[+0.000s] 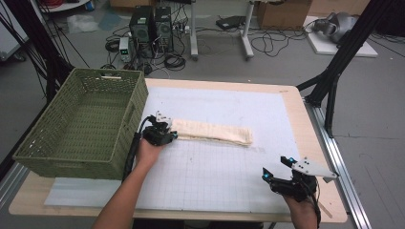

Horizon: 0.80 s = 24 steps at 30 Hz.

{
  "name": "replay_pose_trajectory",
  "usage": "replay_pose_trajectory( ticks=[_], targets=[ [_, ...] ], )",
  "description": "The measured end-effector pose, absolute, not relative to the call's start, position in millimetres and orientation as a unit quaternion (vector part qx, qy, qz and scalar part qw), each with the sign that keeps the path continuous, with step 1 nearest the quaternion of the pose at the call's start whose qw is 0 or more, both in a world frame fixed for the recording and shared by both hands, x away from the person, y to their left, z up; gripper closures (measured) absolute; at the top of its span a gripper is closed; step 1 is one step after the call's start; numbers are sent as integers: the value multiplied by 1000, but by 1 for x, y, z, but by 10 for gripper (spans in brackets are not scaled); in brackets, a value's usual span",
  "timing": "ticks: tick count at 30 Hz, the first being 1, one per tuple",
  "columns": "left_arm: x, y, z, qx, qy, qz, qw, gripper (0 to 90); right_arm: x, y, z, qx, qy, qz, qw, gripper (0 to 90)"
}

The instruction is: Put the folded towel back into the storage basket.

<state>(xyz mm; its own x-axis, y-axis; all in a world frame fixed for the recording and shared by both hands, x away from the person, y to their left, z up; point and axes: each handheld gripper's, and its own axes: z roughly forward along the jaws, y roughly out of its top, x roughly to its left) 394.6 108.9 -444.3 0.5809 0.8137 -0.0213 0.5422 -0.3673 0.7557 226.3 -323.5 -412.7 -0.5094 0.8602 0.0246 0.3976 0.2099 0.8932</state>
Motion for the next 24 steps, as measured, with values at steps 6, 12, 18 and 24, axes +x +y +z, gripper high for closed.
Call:
replay_pose_trajectory(
  ticks=[6,12,18,24],
  targets=[
    [394,111,-444,805,419,173,383,834,228,-322,-414,425,739,458,251,183],
    [388,117,-438,799,420,157,400,841,233,-321,-413,433,730,462,256,183],
    [377,120,-436,798,410,162,411,841,246,-314,-410,437,730,461,254,177],
    [367,122,-437,798,403,164,418,839,267,-307,-413,429,743,453,243,257]
  ],
)
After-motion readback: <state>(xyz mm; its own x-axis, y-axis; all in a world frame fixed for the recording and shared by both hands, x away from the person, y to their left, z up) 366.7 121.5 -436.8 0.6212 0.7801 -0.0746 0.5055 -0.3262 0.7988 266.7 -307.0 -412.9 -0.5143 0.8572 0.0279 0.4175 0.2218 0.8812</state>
